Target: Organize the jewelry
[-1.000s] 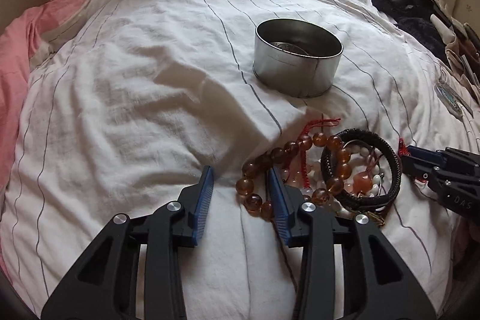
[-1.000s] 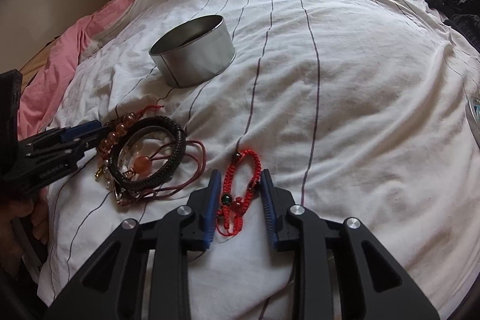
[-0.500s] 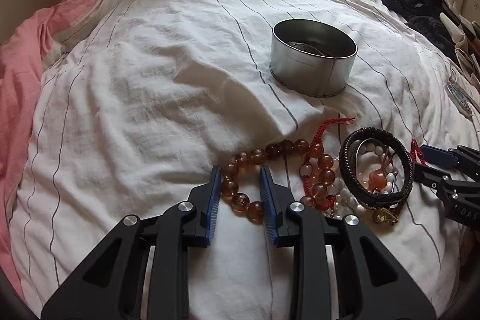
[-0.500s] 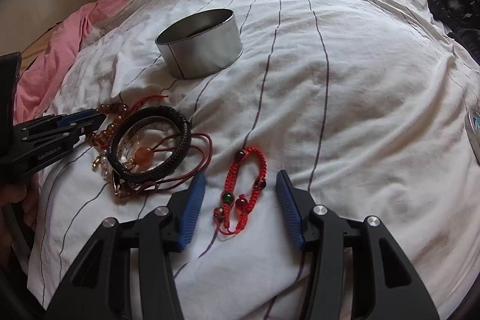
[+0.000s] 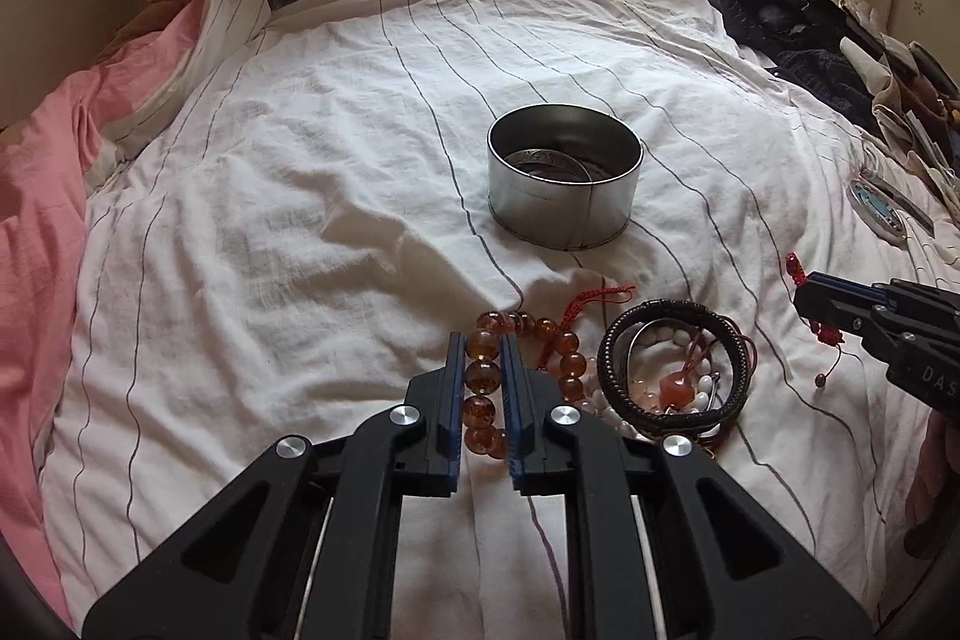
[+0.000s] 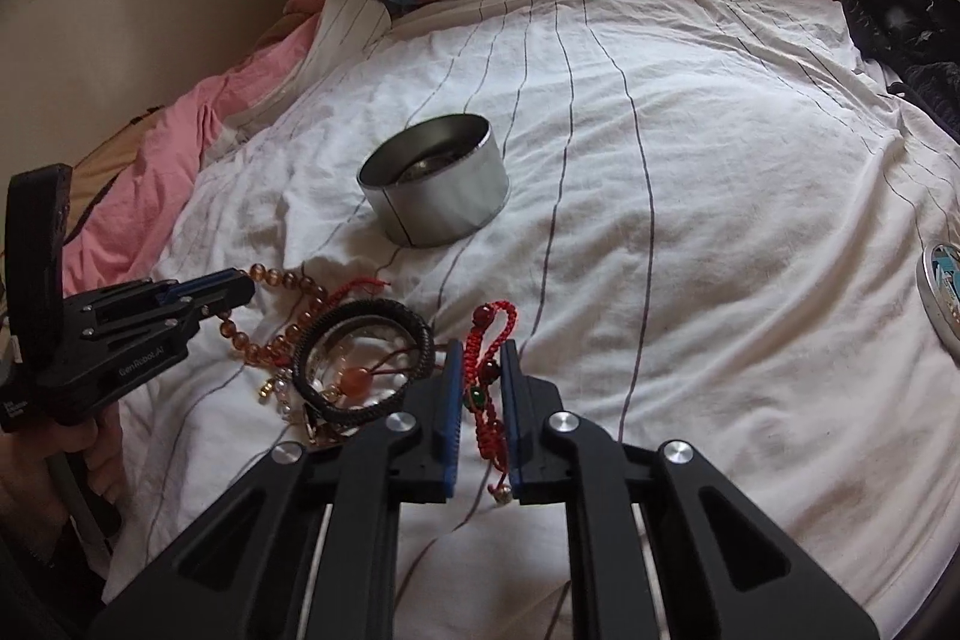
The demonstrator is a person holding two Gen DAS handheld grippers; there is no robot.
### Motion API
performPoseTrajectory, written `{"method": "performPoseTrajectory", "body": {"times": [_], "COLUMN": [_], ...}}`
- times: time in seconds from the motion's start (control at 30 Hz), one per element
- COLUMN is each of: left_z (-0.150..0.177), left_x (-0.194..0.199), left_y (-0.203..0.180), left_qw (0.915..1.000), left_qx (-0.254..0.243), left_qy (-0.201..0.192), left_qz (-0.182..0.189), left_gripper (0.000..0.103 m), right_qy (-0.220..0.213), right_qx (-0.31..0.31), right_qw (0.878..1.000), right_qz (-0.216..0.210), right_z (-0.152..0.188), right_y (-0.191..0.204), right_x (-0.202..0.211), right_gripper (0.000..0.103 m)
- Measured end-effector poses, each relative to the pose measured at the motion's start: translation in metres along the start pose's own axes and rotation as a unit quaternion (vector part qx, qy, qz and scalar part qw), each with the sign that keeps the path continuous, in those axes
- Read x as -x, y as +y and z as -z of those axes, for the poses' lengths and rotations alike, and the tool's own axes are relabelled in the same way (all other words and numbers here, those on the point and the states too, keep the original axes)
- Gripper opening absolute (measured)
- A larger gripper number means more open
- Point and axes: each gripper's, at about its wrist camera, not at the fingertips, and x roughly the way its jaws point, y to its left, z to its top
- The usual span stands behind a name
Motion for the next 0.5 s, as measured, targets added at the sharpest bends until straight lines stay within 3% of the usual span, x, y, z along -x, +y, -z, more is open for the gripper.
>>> {"method": "performPoseTrajectory", "body": {"times": [0.5], "left_z": [-0.008], "left_x": [0.007], "left_y": [-0.008], "left_qw": [0.9996], "left_qx": [-0.011], "left_qy": [-0.022], "left_qz": [-0.013], "left_gripper": [0.011], "right_qy": [-0.049], "right_qx": [0.012], "right_qw": [0.998], "right_qz": [-0.024], "right_z": [-0.009], "right_y": [0.015], "right_x": [0.009], "right_gripper": [0.013]}}
